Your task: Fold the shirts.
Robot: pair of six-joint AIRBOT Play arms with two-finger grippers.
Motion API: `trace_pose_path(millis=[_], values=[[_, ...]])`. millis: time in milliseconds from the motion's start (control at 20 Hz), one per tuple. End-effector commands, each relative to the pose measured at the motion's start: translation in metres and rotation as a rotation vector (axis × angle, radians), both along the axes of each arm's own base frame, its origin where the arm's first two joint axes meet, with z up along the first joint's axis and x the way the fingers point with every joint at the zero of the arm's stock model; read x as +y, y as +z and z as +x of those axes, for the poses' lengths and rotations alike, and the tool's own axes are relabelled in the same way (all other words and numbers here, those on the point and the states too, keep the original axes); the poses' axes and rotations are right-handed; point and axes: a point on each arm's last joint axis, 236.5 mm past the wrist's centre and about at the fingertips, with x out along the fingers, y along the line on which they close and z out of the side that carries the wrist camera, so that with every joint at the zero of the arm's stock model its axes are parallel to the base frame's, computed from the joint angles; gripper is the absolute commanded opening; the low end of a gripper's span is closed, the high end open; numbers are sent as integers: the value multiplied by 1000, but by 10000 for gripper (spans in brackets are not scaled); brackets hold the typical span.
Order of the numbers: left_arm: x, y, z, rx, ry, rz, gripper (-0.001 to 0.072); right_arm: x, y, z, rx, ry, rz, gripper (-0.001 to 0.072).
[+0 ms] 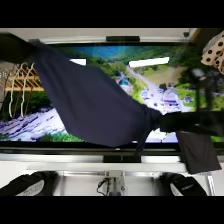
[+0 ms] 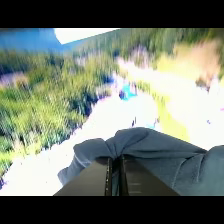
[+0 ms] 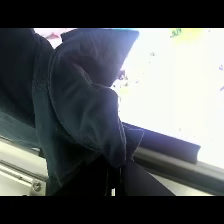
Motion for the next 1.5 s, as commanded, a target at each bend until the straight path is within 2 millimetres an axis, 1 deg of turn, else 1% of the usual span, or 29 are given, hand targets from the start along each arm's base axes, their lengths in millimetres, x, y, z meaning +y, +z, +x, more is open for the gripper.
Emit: trace_pose_path(millis=[0, 50, 100, 150, 200, 250, 300, 350, 400, 450, 500, 550, 600, 650, 700, 750, 800, 850, 900, 950, 1000, 1050, 1150, 1200, 1350, 1400, 1450], values=[[-39, -145, 21, 378, -70, -22, 39, 0, -105, 23, 107, -212, 49, 72], [-60, -192, 21, 483, -106, -50, 39, 3, -128, 37, 118, -301, 92, 72], [-76, -234, 21, 568, -132, -57, 38, 8, -145, 48, 133, -344, 125, 72], [-85, -266, 21, 657, -116, -71, 38, 12, -158, 54, 156, -358, 133, 72], [-93, -292, 22, 752, -67, -103, 45, 17, -168, 58, 185, -367, 144, 72], [-98, -307, 24, 823, -22, -138, 151, 21, -175, 60, 208, -373, 155, 72], [-98, -313, 22, 877, -19, -145, 320, 25, -180, 60, 225, -371, 164, 72], [-91, -313, 18, 911, -34, -129, 545, 26, -181, 60, 229, -367, 165, 72], [-76, -305, 17, 919, -57, -103, 690, 26, -181, 59, 227, -356, 160, 72], [-54, -295, 15, 930, -57, -67, 685, 25, -182, 57, 231, -344, 152, 72], [-22, -284, 13, 938, -26, -8, 683, 24, -184, 53, 241, -327, 136, 72], [14, -276, 10, 938, 30, 57, 682, 22, -186, 49, 256, -318, 120, 72], [55, -270, 4, 939, 129, 130, 676, 21, -188, 44, 275, -310, 106, 72], [89, -267, -5, 943, 231, 178, 663, 21, -189, 40, 290, -305, 101, 72], [108, -268, -19, 957, 274, 192, 663, 21, -189, 38, 296, -301, 98, 72], [116, -276, -40, 998, 296, 179, 664, 21, -189, 38, 295, -296, 97, 72], [120, -290, -61, 1043, 308, 175, 664, 21, -189, 38, 293, -295, 97, 72], [120, -309, -80, 1077, 316, 172, 664, 21, -189, 39, 290, -295, 98, 73], [116, -331, -98, 1103, 322, 154, 664, 21, -189, 39, 289, -296, 98, 72], [103, -351, -109, 1113, 307, 101, 664, 21, -189, 39, 289, -295, 98, 73], [85, -365, -113, 1111, 289, 19, 664, 21, -189, 39, 290, -296, 99, 73], [67, -377, -111, 1099, 288, -73, 663, 21, -189, 39, 292, -296, 99, 73], [45, -393, -104, 1071, 319, -169, 663, 22, -189, 38, 294, -296, 101, 73], [36, -398, -103, 1069, 313, -182, 663, 22, -189, 38, 295, -296, 101, 73], [12, -410, -99, 1042, 269, -147, 655, 22, -189, 38, 294, -296, 101, 73], [4, -413, -97, 1029, 261, -148, 625, 22, -189, 38, 294, -296, 101, 73], [-5, -414, -94, 1017, 257, -158, 387, 22, -189, 38, 294, -296, 101, 73]])
